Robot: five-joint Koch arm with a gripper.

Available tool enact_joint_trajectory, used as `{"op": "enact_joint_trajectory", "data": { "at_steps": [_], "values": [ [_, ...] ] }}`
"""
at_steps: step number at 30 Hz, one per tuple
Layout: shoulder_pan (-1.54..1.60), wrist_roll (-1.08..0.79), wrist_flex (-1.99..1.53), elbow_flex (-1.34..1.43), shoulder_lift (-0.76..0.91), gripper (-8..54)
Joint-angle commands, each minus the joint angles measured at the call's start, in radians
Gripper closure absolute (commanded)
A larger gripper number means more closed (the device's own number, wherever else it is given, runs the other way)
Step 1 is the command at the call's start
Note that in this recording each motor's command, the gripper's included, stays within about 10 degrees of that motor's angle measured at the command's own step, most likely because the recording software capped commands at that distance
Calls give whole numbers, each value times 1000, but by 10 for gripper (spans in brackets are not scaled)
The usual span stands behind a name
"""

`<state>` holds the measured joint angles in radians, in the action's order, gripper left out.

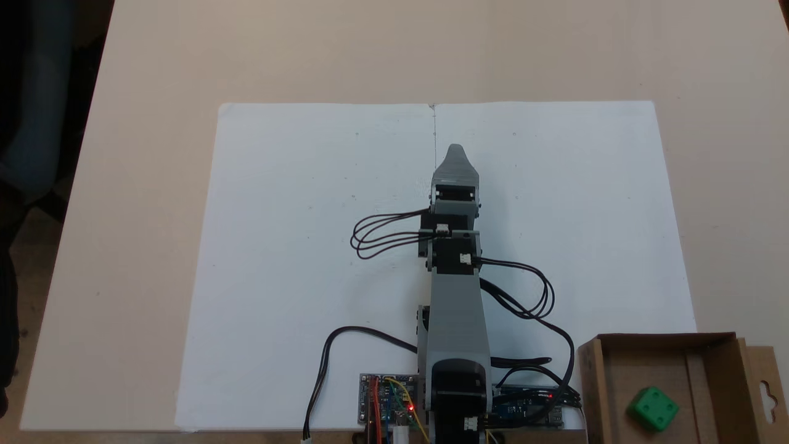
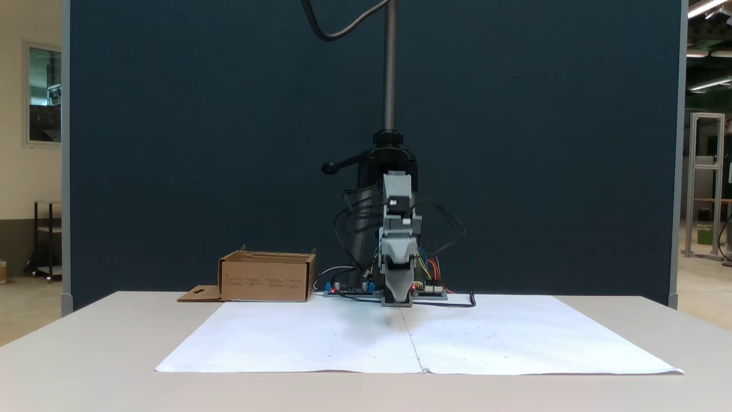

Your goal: Grasp a green dice and put it in the bin.

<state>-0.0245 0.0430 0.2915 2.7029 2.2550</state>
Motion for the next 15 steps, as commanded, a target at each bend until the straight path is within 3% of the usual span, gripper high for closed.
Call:
{"op": "enact_joint_trajectory", "data": {
  "at_steps": [1, 15],
  "values": [
    [-8, -2, 167, 23, 115, 17],
    [29, -103, 590, 428, 120, 19]
  ]
}}
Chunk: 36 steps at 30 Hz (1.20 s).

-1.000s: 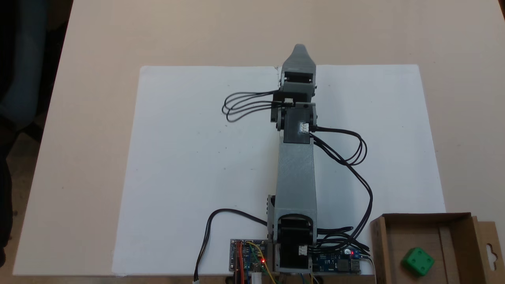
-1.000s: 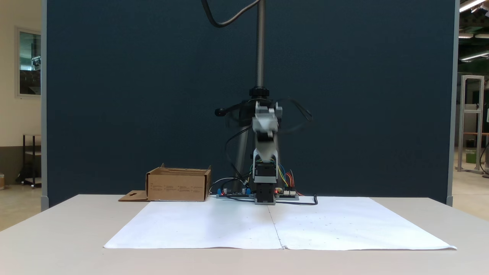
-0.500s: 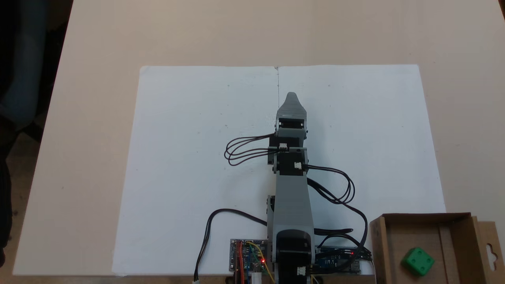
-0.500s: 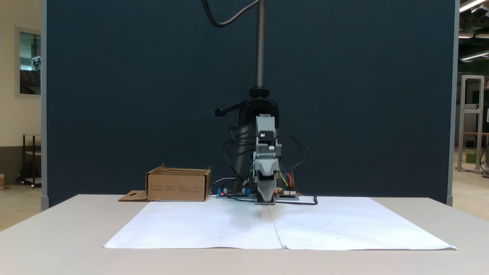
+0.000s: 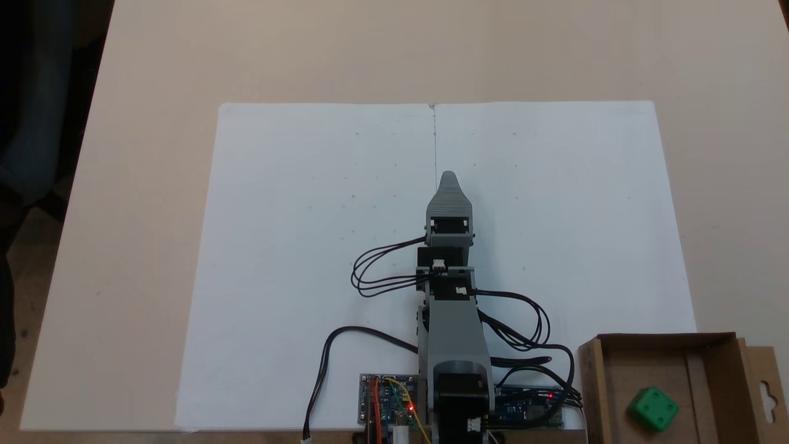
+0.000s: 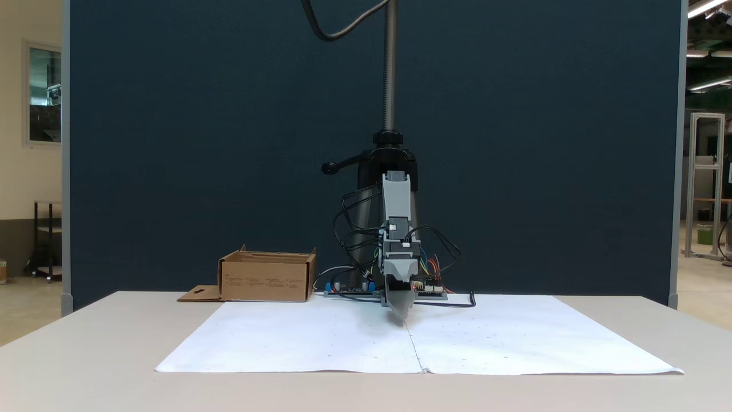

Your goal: Grasp a green dice and put it in the bin.

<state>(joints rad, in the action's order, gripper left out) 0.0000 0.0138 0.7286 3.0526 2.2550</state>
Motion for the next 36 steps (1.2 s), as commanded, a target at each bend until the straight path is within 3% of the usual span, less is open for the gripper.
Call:
{"op": "enact_joint_trajectory", "data": {
  "at_steps": [1, 36],
  "values": [
    [5, -75, 168, 78, 120, 19],
    [89, -74, 698, 78, 115, 4]
  ]
}}
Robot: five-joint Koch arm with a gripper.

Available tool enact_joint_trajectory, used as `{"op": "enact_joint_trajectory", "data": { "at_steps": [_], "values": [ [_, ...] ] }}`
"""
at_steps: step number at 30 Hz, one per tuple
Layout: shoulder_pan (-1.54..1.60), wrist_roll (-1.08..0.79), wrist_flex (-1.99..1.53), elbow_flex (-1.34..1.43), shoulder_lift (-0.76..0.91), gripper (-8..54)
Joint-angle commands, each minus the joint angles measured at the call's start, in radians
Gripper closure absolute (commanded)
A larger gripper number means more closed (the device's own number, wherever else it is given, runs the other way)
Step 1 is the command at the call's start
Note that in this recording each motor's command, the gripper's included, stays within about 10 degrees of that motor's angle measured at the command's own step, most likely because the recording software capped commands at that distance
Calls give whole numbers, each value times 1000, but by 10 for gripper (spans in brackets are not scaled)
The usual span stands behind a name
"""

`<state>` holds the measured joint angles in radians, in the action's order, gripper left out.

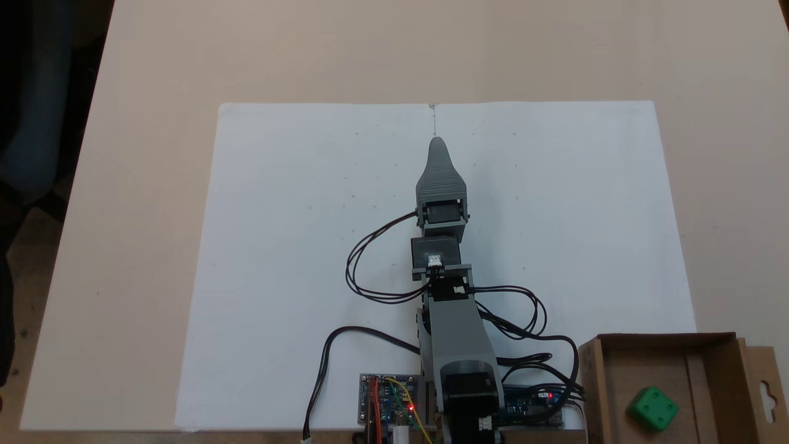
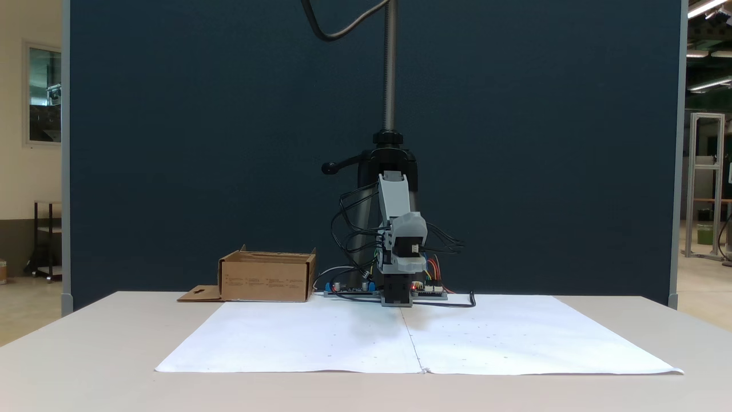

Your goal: Grasp a green dice and put it in the bin.

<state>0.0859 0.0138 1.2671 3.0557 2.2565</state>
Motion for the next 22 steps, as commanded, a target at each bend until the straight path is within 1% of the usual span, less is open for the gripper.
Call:
{"op": "enact_joint_trajectory", "data": {
  "at_steps": [1, 8, 22],
  "values": [
    [2, -74, 171, 75, 114, 4],
    [-71, -75, 256, 75, 112, 4],
    [-75, -74, 422, 75, 112, 4]
  ]
}}
